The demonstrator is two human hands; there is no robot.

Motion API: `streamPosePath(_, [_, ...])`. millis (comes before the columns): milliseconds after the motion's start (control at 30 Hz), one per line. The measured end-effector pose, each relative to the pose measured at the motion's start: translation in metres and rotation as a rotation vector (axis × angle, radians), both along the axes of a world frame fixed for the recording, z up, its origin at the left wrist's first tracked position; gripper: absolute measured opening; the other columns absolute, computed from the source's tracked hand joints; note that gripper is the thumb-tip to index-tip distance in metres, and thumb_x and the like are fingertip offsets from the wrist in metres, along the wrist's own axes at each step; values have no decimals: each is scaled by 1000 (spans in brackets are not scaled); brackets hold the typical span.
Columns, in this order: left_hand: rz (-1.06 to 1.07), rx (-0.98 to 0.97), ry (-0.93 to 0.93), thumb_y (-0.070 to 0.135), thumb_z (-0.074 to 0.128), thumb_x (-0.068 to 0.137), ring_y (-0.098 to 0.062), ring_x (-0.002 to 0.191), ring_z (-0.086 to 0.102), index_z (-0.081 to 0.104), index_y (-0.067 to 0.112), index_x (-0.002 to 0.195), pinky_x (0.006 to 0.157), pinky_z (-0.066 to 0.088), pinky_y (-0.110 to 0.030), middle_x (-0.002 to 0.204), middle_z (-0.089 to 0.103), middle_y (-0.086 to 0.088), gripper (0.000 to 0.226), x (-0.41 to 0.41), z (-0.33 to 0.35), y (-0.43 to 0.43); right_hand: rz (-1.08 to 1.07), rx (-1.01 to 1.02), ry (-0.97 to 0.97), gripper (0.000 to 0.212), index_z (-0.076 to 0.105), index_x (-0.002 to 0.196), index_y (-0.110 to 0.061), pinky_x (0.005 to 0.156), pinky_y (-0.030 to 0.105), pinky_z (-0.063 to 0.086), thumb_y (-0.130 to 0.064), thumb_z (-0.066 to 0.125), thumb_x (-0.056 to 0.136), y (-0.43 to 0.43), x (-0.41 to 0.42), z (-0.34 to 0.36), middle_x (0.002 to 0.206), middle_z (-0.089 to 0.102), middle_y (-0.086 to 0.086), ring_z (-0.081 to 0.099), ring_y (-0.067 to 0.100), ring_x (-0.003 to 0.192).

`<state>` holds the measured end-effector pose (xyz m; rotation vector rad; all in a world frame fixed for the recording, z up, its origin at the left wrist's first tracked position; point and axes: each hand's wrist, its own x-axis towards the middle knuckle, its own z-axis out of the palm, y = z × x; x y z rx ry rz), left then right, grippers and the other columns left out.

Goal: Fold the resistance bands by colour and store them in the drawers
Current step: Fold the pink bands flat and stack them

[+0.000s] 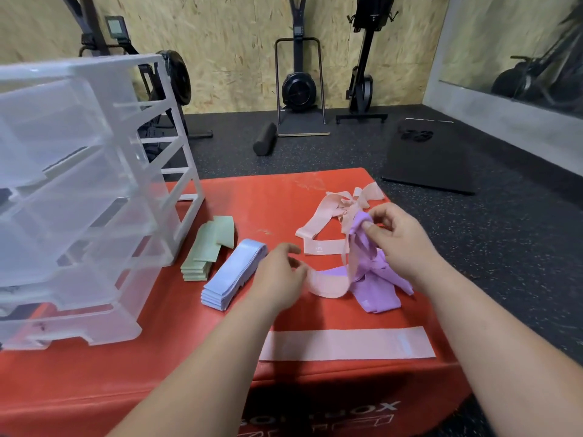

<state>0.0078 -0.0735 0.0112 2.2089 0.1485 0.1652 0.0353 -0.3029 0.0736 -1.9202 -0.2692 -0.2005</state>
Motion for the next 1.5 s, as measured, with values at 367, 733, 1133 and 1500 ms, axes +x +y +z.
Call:
streamPosePath(367, [-306, -208, -275, 25, 65, 105, -10, 96, 68, 72, 29, 129, 94, 57, -42, 101, 74, 16, 26, 7, 37, -10, 147, 112, 138, 14, 63, 96, -7, 58, 16, 42, -1, 52, 103, 15, -11, 16, 63, 60, -10, 50, 0, 59])
streamPosePath(733, [-87, -356, -289, 28, 74, 99, -14, 85, 71, 82, 26, 98, 84, 60, -43, 91, 79, 11, 8, 10, 36, -9, -200, 357, -31, 8, 62, 105, -9, 68, 44, 66, -8, 55, 101, 18, -3, 42, 95, 73, 21, 76, 29, 79])
streamPosePath(1133, [-13, -435, -334, 10, 74, 96, -17, 90, 73, 74, 23, 97, 83, 60, -44, 92, 78, 7, 13, 4, 40, 3, -398, -37, 44, 12, 64, 100, -29, 80, 45, 64, -21, 58, 93, -22, 17, 5, 97, 74, -1, 77, 17, 81])
streamPosePath(1500, [-73, -616, -315, 14, 82, 89, -35, 97, 70, 76, 30, 106, 91, 58, -55, 104, 77, -8, 24, -6, 52, -8, 230, -196, 72, 30, 71, 112, -32, 87, 30, 55, -32, 84, 85, 33, -8, -11, 101, 76, -15, 70, 1, 95])
